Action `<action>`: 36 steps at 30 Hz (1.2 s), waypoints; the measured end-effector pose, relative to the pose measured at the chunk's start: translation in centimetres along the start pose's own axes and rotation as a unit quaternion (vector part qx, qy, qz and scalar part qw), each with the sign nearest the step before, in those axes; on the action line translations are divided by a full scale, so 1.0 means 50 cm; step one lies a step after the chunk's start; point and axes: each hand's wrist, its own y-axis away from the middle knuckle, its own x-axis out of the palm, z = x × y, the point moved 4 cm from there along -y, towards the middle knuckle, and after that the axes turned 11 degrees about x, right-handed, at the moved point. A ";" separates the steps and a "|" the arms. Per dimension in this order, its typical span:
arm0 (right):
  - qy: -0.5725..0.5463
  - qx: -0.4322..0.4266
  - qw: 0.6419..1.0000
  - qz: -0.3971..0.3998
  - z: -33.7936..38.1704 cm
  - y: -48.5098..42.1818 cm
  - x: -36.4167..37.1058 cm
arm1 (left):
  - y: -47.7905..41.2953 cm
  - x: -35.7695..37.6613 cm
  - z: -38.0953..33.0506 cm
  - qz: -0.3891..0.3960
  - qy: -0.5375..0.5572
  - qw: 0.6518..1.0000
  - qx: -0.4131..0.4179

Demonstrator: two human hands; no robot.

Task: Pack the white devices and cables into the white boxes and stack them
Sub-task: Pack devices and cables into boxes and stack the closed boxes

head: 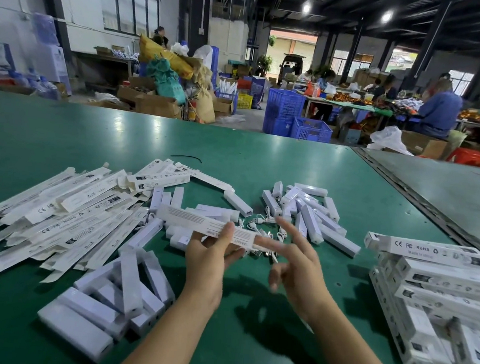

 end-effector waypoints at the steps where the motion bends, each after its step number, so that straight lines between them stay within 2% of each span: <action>1: 0.073 -0.034 0.992 -0.100 0.002 -0.004 -0.019 | -0.006 -0.008 -0.006 -0.026 0.006 1.000 0.012; 2: 0.173 -0.065 0.963 -0.198 0.005 -0.007 -0.038 | -0.011 -0.015 -0.009 -0.048 0.011 0.999 0.021; 3: 0.291 -0.079 0.917 -0.260 0.008 -0.011 -0.050 | -0.015 -0.022 -0.012 -0.064 0.012 0.998 0.026; 4: 0.405 -0.070 0.870 -0.273 0.005 -0.019 -0.054 | -0.018 -0.028 -0.012 -0.075 0.010 0.997 0.029; 6: 0.563 -0.008 0.796 -0.223 -0.015 -0.037 -0.053 | -0.021 -0.036 -0.011 -0.089 0.001 0.996 0.029; 8: 0.599 0.016 0.773 -0.210 -0.019 -0.049 -0.048 | -0.024 -0.041 -0.009 -0.097 -0.009 0.995 0.028; 11: 0.583 0.000 0.778 -0.233 -0.008 -0.050 -0.043 | -0.030 -0.047 -0.006 -0.106 -0.020 0.994 0.028; 16: 0.512 -0.061 0.820 -0.249 0.011 -0.016 -0.049 | -0.035 -0.052 -0.003 -0.113 -0.029 0.993 0.026; 18: 0.499 -0.097 0.832 -0.221 0.025 -0.002 -0.040 | -0.038 -0.052 -0.003 -0.117 -0.026 0.993 0.024; 20: 0.532 -0.113 0.826 -0.143 0.029 0.008 -0.024 | -0.039 -0.051 -0.003 -0.118 -0.026 0.992 0.023; 23: 0.564 -0.071 0.823 -0.008 0.010 0.011 -0.005 | -0.040 -0.052 -0.002 -0.125 -0.030 0.991 0.022; 25: 0.582 -0.048 0.811 0.037 -0.003 0.009 0.002 | -0.040 -0.053 -0.002 -0.127 -0.031 0.991 0.023; 29: 0.620 -0.030 0.781 0.065 -0.007 -0.005 0.009 | -0.041 -0.052 0.000 -0.125 -0.035 0.991 0.017; 36: 0.618 0.051 0.777 0.105 0.004 -0.021 0.000 | -0.038 -0.050 0.000 -0.120 -0.035 0.992 0.010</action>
